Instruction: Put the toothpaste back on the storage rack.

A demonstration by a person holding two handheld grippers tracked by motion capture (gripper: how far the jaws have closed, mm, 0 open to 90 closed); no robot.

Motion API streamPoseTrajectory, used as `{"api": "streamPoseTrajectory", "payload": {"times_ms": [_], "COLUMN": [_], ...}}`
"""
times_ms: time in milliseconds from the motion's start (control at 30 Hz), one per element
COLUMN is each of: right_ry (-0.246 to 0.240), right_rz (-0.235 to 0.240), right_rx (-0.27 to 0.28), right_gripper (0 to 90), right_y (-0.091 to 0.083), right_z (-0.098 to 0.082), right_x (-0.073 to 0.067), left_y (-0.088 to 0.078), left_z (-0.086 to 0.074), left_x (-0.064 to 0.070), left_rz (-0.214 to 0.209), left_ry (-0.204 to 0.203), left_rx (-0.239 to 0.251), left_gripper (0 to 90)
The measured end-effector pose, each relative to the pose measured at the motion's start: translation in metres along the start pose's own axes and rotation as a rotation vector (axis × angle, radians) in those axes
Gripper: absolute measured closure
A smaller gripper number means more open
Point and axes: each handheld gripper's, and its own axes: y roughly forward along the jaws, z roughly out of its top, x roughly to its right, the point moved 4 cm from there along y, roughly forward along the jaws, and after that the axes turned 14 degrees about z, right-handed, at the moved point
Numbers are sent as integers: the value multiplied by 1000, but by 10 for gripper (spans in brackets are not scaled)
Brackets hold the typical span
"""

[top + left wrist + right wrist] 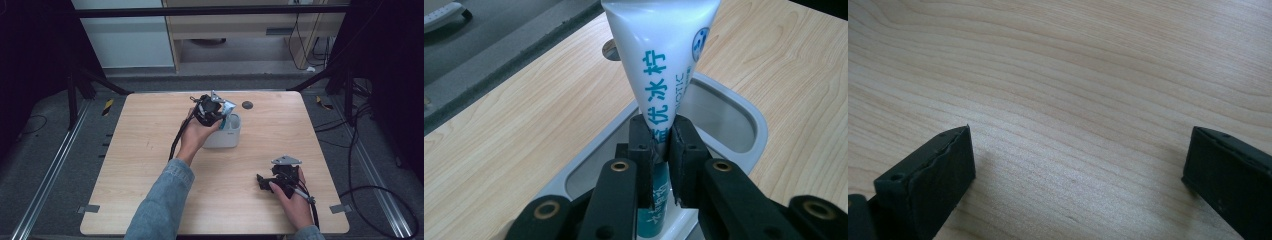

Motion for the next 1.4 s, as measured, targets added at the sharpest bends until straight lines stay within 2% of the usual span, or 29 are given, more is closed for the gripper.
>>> {"api": "streamPoseTrajectory", "payload": {"times_ms": [400,667,833,1100,1167,1200,1333,1400], "right_ry": [1,0,0,0,0,0,0,-1], "right_rz": [0,0,0,0,0,0,0,0], "right_rx": [0,0,0,0,0,0,0,0], "right_gripper": [3,3,4,4,4,4,3,4], "right_y": [0,0,0,0,0,0,0,0], "right_z": [0,0,0,0,0,0,0,0], "right_x": [0,0,0,0,0,0,0,0], "left_y": [1,4,5,3,0,-1,-12,-17], "left_z": [1,2,2,1,1,1,2,3], "left_x": [2,-2,-2,-5,-5,-5,-1,1], "left_rz": [1,10,16,20,25,32,63,94], "left_ry": [5,-33,-23,-29,-30,-32,-4,33], "left_rx": [-1,-3,0,2,5,12,46,52], "left_gripper": [809,803,795,794,772,727,679,637]}}
